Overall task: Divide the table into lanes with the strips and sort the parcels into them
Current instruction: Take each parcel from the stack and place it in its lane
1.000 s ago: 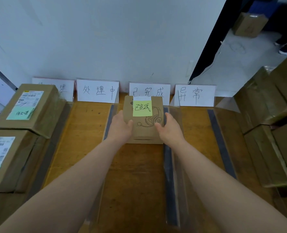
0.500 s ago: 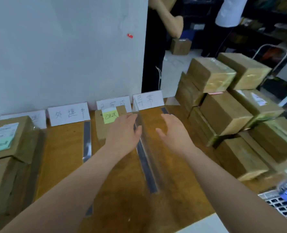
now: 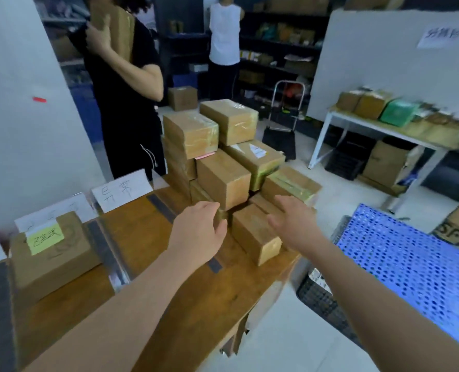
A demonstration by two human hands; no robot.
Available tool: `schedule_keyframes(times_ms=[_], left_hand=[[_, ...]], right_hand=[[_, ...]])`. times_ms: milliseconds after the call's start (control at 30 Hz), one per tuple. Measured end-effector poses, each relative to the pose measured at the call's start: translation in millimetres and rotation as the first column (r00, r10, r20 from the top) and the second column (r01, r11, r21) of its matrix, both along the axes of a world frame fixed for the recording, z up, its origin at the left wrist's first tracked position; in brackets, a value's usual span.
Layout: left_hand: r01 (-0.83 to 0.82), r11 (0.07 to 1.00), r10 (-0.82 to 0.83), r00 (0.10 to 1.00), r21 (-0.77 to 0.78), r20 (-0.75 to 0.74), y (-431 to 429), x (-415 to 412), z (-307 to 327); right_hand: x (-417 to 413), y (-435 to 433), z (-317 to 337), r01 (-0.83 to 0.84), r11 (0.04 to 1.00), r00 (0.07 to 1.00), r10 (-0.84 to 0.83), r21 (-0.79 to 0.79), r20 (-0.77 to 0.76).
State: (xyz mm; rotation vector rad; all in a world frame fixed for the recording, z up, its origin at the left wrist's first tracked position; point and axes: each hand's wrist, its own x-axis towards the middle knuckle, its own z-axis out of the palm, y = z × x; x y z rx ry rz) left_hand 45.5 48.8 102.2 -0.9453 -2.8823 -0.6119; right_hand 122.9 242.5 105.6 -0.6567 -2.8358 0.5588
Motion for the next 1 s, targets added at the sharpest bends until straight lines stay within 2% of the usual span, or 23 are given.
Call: schedule_keyframes(times_ms=[200,400,667,800,867,933,1000], left_hand=[[0.001,1.0,0.0,0.999,-0.026,0.041,101,-3,-7],[-0.072,0.997,0.071,0.978,-0.002,0.196,182,-10,-26],[-0.123,0.992,0.104,0.911,0.023,0.399,235,-39,-51],[-0.164,0.984,0.1,0.839,0.073,0.535,256,-54,-56],[-0.202,0.975,0.102,0.785,0.096,0.611,268,-58,-57],[-0.299,0.941,0.093,0.676,0.157,0.731,278,-59,-61],[-0.437,0.865,0.043,0.555,0.247,0.831,285,-57,-63]], right_hand=[[10,118,-7,0.088,0.994,0.995,-0.084,-0.072,0.058],[-11,203,-25,0.09,0.98,0.992,-0.073,-0.176,0.098],[-55,250,-57,0.151,0.926,0.98,-0.095,-0.346,0.172],[-73,260,-72,0.186,0.875,0.978,-0.121,-0.446,0.169],[-80,265,-77,0.193,0.818,0.98,-0.134,-0.541,0.147],[-84,270,-83,0.202,0.721,0.979,-0.164,-0.663,0.121],[-84,271,-84,0.187,0.616,0.98,-0.167,-0.765,0.105]])
